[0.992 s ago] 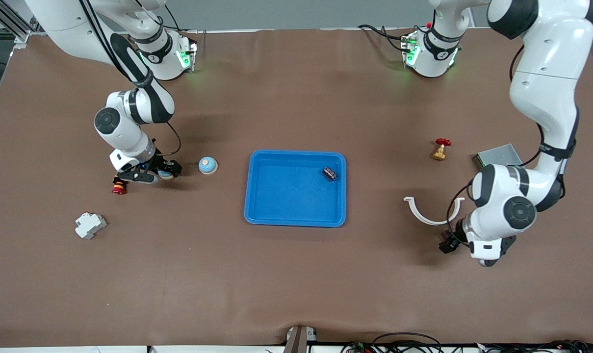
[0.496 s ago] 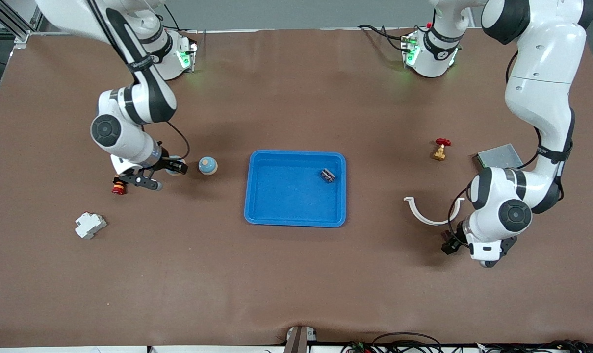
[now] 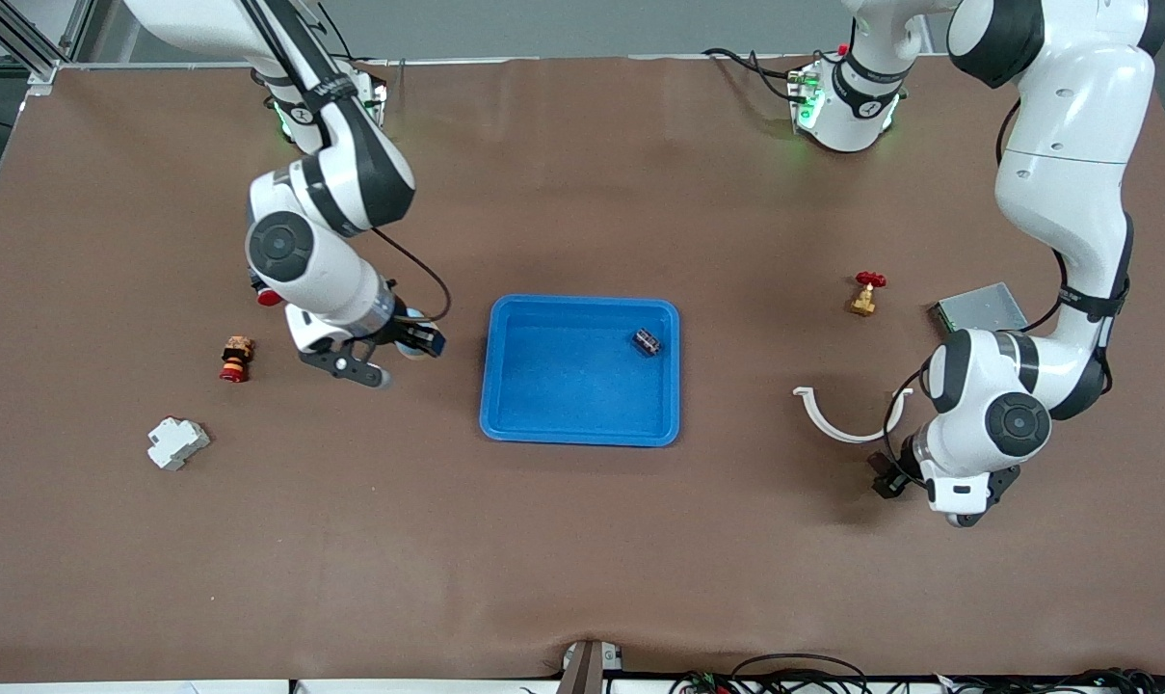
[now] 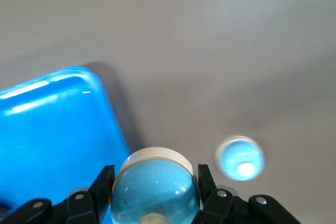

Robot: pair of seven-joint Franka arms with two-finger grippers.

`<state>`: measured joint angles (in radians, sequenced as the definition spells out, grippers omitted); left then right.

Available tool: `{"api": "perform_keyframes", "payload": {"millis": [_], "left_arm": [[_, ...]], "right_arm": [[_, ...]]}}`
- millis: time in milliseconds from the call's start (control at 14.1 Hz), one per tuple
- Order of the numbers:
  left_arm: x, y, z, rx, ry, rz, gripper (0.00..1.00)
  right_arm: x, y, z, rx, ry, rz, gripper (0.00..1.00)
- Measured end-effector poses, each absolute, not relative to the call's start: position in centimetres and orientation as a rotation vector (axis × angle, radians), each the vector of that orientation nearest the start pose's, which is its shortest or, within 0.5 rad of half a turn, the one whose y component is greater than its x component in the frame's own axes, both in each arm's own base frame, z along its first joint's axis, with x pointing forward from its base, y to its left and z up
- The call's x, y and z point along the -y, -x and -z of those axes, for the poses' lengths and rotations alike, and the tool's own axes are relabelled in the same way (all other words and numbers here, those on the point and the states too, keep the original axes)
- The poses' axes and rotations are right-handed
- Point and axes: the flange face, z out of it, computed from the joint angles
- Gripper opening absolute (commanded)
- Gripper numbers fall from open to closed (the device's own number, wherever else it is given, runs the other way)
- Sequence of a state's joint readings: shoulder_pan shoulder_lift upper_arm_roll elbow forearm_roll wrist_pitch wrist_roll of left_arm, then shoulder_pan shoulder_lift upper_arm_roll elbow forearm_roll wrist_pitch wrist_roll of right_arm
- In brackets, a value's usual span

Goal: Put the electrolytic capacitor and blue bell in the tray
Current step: 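Carry the capacitor and the bell toward the tray with both grippers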

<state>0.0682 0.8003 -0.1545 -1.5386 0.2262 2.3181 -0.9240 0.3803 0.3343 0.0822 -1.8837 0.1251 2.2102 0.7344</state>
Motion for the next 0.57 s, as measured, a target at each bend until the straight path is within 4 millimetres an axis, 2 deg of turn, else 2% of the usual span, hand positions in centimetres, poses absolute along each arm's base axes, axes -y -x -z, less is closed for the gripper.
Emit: {"api": "perform_keyframes", "payload": {"millis": [142, 283, 425, 567], "left_arm": [[4.4, -70.4, -18.3, 1.101, 2.888, 0.032, 0.80], [4.4, -70.4, -18.3, 1.122, 2.880, 0.033, 0.53], [4.3, -70.4, -18.3, 1.128, 2.878, 0.034, 0.28], [4.1, -70.4, -18.3, 1.132, 2.876, 0.034, 0.13]], "right_arm": [[-33.0, -57.0, -31.9, -0.526, 2.979, -0.117, 0.00], [-37.5, -57.0, -29.7, -0.513, 2.980, -0.134, 0.00], [-40.8, -56.2, -27.5, -0.491, 2.991, -0.158, 0.00], [-42.5, -55.5, -25.6, -0.472, 3.007, -0.179, 0.00]]}}
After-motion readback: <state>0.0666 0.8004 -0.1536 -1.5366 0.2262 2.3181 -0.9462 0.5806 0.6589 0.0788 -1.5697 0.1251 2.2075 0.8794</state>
